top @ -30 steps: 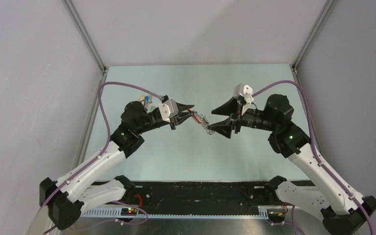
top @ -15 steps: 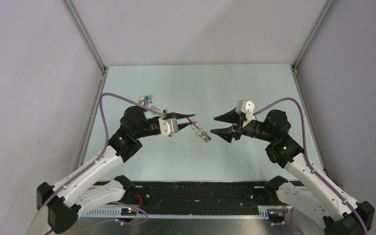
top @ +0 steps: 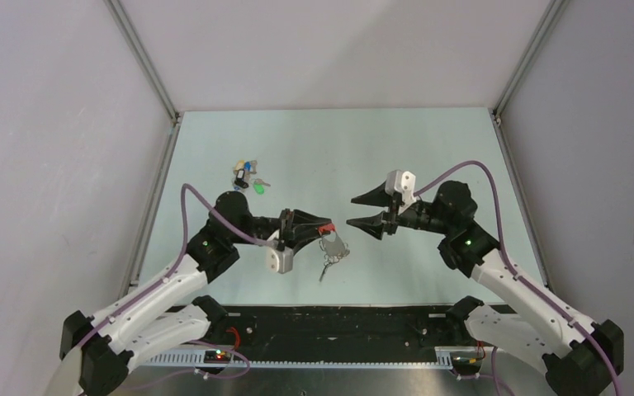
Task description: Remove the keys from the keyring
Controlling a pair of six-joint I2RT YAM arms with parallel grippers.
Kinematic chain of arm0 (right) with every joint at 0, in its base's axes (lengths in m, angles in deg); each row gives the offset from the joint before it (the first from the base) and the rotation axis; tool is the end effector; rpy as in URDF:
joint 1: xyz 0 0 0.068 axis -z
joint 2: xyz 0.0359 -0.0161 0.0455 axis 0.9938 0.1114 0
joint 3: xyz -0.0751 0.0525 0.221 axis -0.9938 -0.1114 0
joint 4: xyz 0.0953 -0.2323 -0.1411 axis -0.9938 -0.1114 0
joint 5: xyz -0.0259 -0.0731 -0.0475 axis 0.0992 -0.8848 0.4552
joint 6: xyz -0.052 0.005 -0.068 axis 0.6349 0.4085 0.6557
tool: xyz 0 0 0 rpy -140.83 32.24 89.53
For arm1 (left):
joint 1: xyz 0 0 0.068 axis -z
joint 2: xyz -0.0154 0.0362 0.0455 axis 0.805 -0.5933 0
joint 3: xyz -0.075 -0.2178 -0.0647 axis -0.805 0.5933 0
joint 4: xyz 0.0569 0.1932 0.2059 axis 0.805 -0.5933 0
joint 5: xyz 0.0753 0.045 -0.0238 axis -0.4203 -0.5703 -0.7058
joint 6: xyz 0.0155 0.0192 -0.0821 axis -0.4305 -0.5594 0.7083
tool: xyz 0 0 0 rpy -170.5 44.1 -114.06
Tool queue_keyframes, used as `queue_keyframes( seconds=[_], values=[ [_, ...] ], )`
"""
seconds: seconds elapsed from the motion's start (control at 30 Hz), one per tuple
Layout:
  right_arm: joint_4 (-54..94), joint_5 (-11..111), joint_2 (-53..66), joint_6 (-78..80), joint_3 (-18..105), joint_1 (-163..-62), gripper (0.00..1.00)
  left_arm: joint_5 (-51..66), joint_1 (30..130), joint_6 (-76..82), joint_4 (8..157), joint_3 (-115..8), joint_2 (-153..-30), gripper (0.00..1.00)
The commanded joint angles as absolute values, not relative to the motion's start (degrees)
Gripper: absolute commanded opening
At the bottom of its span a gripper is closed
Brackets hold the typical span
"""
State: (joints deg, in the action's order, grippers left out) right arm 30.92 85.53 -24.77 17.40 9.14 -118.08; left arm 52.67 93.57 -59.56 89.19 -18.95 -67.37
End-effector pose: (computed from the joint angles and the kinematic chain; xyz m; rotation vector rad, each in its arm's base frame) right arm 0.2023 0.2015 0.3107 -1.1284 1.1632 0.9119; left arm 0.1709 -0.2225 0.2776 1.5560 0.5541 -0.6209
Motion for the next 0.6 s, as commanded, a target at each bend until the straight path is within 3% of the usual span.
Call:
queue_keyframes(
  seconds=[0.0,0.57],
  values=[
    [36.49,86.12,-21.72,17.53,9.93,-119.88,0.55,55.91,93.93,-70.51,91.14,-18.34,-63.74,0.0],
    [42.31,82.37,-10.25,22.16,12.01,-130.47,0.58,62.19,93.95,-73.89,90.84,-18.57,-61.09,0.0]
  ],
)
